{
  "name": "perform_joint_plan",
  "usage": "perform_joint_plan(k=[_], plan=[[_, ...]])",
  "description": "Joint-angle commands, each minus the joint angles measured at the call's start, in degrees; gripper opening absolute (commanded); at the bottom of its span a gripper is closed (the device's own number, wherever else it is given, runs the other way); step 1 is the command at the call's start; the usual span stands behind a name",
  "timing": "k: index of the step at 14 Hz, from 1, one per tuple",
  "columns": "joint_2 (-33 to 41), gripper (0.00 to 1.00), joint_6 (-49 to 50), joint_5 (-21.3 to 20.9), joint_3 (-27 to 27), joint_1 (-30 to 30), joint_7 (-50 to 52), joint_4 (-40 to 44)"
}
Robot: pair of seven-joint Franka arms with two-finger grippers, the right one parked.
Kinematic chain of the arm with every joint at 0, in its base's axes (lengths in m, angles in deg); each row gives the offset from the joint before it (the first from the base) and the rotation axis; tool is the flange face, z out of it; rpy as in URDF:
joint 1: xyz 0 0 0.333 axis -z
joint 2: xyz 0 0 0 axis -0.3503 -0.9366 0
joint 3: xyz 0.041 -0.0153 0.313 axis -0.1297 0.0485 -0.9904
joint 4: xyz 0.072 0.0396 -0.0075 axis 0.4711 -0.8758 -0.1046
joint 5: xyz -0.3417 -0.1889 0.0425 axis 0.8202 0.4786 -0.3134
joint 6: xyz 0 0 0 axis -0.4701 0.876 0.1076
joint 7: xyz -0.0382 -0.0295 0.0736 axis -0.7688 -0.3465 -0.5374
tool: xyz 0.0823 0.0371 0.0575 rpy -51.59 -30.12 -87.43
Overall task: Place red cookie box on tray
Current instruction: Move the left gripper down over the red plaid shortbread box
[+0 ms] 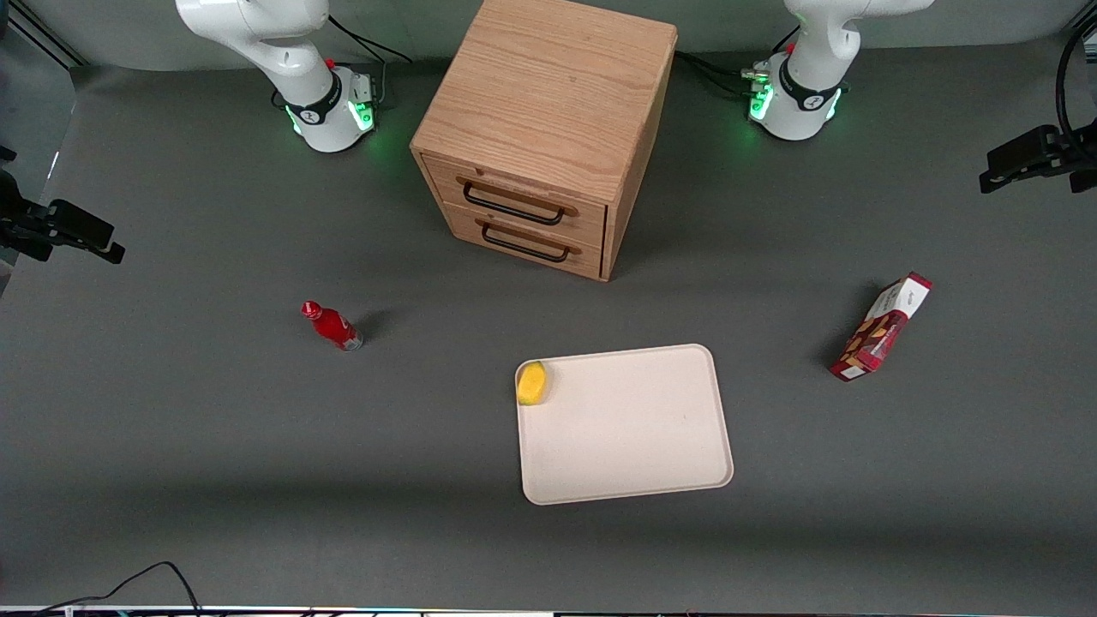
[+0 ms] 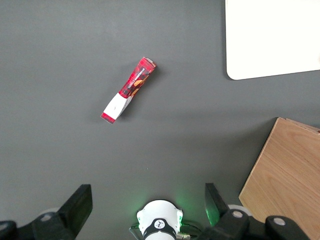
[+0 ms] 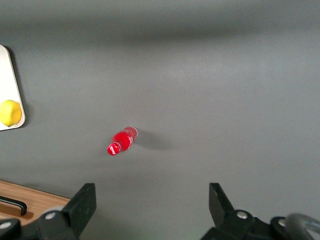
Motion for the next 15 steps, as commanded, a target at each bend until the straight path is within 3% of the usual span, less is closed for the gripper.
perform_joint_plan(k=[1,4,6,7,10,13,15], plan=[[-0.6,1.0,1.8,-1.3,1.8,-1.6,0.5,2.4],[-1.3,1.0,1.5,-1.8,2.2,-1.5,0.1,-0.3],[-0.6,1.0,-5.5,-7.4,2.3,-1.4,-9.9,-11.1],[-0.1,1.0,-10.5,-7.8,1.8,-1.6,-16.1,-17.4],[0.8,1.0,-29.4,-7.3,-1.3,-2.4,-28.1,-35.2],[0.0,1.0,-56.5,-6.3,-2.7,-2.4,-30.4,-53.2],[-3.3,1.0,-72.9,-6.2,-2.9,-2.4,-30.3,-60.9]])
